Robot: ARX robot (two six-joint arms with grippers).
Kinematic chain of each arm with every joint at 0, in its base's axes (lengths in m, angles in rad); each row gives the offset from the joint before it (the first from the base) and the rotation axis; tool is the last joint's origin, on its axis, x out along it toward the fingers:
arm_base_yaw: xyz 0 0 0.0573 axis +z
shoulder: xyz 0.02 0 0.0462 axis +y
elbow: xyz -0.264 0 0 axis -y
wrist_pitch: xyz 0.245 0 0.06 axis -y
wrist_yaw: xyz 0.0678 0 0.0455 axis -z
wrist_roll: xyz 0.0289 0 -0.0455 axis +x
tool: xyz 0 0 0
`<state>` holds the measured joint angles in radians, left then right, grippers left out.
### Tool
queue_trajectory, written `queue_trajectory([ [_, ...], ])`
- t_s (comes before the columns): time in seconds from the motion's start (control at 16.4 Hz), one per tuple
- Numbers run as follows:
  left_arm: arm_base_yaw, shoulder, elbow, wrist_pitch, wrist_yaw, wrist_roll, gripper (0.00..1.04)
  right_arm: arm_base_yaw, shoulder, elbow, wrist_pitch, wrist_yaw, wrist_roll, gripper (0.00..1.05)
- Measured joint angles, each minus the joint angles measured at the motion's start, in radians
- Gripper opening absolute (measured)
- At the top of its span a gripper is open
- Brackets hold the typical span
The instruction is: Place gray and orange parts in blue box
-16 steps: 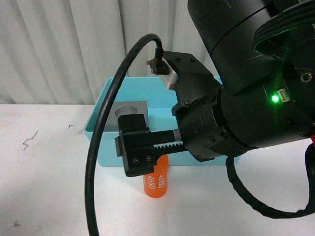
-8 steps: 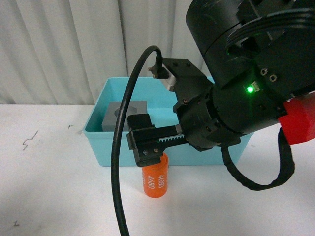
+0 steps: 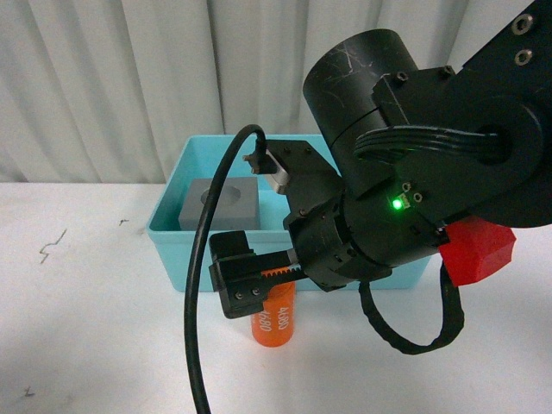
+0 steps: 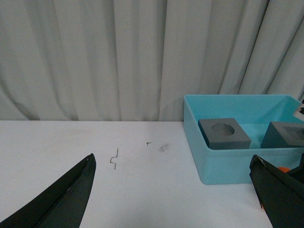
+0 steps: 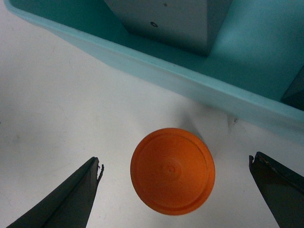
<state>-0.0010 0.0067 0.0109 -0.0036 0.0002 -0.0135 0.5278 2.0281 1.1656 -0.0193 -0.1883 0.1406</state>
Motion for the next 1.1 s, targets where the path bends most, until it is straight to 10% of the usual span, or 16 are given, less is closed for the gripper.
queue_trajectory([
  [0.61, 0.000, 0.000, 0.000, 0.000, 0.000, 0.000, 0.98, 0.015, 0.061, 0.041, -0.011, 0.032, -0.041, 0.98],
  [0.91, 0.000, 0.000, 0.000, 0.000, 0.000, 0.000, 0.98, 0.015, 0.060, 0.037, -0.004, 0.052, -0.060, 0.52],
  [1.1, 0.000, 0.000, 0.000, 0.000, 0.000, 0.000, 0.98, 0.024, 0.030, 0.013, -0.014, 0.056, -0.068, 0.48],
])
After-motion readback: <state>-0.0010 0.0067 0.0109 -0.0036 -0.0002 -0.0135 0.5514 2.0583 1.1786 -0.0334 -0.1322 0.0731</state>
